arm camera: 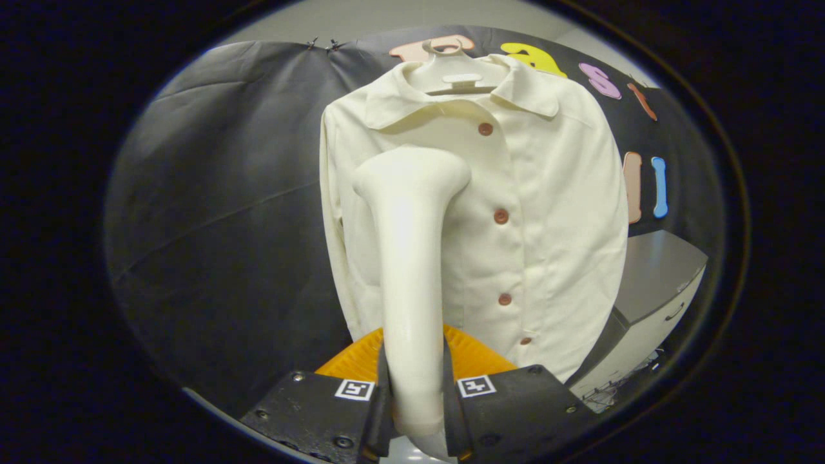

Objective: Iron the clothes twice with a garment steamer, once on the left side and once on the right side.

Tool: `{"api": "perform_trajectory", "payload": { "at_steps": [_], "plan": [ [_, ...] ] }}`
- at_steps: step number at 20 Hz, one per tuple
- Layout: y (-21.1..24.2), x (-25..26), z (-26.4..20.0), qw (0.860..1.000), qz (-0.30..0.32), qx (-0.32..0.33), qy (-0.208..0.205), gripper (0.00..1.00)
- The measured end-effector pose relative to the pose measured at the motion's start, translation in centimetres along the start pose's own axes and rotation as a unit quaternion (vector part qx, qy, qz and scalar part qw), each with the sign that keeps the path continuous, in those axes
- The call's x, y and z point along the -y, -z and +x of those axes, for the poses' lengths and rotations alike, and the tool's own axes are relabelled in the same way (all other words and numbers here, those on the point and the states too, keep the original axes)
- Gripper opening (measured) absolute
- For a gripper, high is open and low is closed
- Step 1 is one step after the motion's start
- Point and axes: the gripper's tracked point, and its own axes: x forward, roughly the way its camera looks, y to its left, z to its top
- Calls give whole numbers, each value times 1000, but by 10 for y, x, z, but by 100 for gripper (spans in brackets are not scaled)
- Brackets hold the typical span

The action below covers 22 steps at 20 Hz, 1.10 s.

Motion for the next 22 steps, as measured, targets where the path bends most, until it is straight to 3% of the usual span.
{"api": "perform_trajectory", "payload": {
  "at_steps": [8,22],
  "plan": [
    [56,10,8,998,22,-45,47,33],
    [163,16,31,987,41,-150,44,33]
  ]
}}
